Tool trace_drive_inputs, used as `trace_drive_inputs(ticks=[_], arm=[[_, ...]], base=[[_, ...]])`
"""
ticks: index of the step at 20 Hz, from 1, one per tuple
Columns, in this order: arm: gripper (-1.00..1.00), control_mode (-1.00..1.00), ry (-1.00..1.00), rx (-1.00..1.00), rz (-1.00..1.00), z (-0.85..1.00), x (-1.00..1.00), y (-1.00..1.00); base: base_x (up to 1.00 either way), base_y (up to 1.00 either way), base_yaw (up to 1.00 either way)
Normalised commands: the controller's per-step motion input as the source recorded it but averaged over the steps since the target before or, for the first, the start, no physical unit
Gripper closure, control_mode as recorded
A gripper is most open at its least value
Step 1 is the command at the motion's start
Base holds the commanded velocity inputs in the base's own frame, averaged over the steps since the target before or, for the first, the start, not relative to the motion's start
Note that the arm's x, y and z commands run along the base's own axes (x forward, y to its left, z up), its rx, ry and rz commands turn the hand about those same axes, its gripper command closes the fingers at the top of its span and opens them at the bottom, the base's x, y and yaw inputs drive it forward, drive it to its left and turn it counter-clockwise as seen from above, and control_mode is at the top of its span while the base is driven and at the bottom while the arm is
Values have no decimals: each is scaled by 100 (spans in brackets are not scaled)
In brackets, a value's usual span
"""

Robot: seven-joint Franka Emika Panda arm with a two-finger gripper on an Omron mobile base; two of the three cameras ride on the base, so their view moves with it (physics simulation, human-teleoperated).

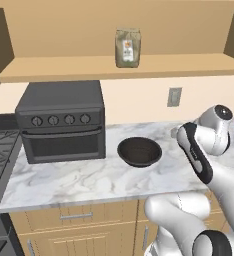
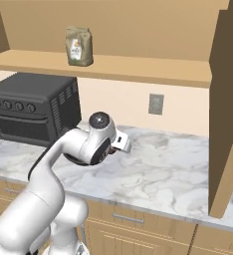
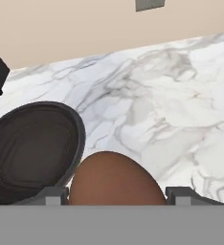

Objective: Pick the egg and butter from the fridge and place them by the bowl for mixing.

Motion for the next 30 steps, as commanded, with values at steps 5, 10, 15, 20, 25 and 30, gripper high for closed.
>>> trace_drive_inputs(ticks=[5, 10, 15, 20, 25, 30], arm=[[100, -100, 3, 0, 0, -54, 51, -7], [100, -100, 4, 0, 0, -33, 55, 0], [100, -100, 5, 0, 2, -29, 36, 2], [100, -100, 6, 1, 4, -19, 4, 2], [100, -100, 0, 1, 3, -13, 12, 0], [100, -100, 2, 2, 0, -17, 33, 0]], base=[[0, 0, 0], [0, 0, 0], [0, 0, 0], [0, 0, 0], [0, 0, 0], [0, 0, 0]])
